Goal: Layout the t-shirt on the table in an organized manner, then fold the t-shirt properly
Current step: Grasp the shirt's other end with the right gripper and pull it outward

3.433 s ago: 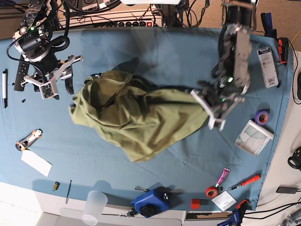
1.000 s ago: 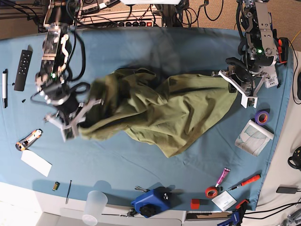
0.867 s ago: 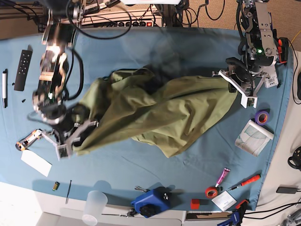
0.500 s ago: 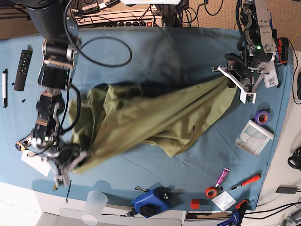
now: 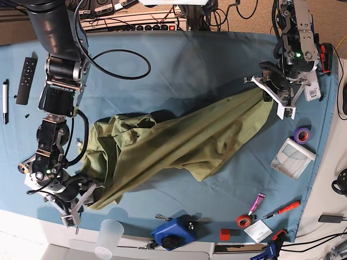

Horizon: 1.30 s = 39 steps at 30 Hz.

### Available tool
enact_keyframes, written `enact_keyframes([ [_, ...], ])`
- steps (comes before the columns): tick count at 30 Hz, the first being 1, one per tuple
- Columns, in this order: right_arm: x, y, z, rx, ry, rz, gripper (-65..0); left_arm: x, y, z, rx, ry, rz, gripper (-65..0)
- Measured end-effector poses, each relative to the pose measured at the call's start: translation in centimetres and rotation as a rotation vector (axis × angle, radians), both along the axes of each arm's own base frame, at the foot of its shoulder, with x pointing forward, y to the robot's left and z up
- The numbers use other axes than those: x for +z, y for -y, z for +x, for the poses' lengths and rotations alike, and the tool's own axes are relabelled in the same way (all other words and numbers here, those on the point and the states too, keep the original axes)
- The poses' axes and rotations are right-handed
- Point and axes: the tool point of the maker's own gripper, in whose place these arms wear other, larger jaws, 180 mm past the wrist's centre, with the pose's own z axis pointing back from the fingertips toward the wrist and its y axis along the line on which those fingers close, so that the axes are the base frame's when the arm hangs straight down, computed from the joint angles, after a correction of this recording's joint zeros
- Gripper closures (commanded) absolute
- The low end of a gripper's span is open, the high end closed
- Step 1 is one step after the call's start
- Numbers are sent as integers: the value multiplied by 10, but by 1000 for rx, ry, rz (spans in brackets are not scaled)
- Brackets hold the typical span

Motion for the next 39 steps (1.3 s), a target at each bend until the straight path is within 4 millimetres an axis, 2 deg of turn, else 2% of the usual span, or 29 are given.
enact_keyframes([
  [3,8,19,0,-58,18,-15,-263,0,0,0,0,0,0,0],
  [6,16,38,-8,-111,-12,-41,-263,0,0,0,-1,1,-2,0],
  [11,68,40,-20,-64,116,7,-263,1,1,1,-1,6,-4,0],
  [14,79,59,-28,-107,123,12,-263,3,1,3,0,21,-4,0],
  [17,76,76,-32,-152,105,25,-263,3,1,3,-1,20,-8,0],
  [19,67,80,-32,-164,82,44,-263,3,2,3,-4,22,-11,0],
  [21,47,82,-31,-163,27,61,-263,3,2,3,-4,21,-11,0],
  [25,-9,90,-38,-177,-136,90,-263,3,2,3,-4,21,-11,0],
  [28,-29,92,-43,-191,-192,112,-263,3,2,3,-4,21,-11,0],
  [30,-30,88,-44,-183,-209,139,-263,3,2,3,-4,21,-11,0],
  [34,-22,66,-48,-107,-250,279,-263,3,2,3,-3,21,-10,0],
  [37,-5,42,-58,27,-338,359,-263,3,2,3,-3,21,-10,0],
  [39,9,43,-52,36,-321,349,-263,3,2,3,-3,20,-10,0],
])
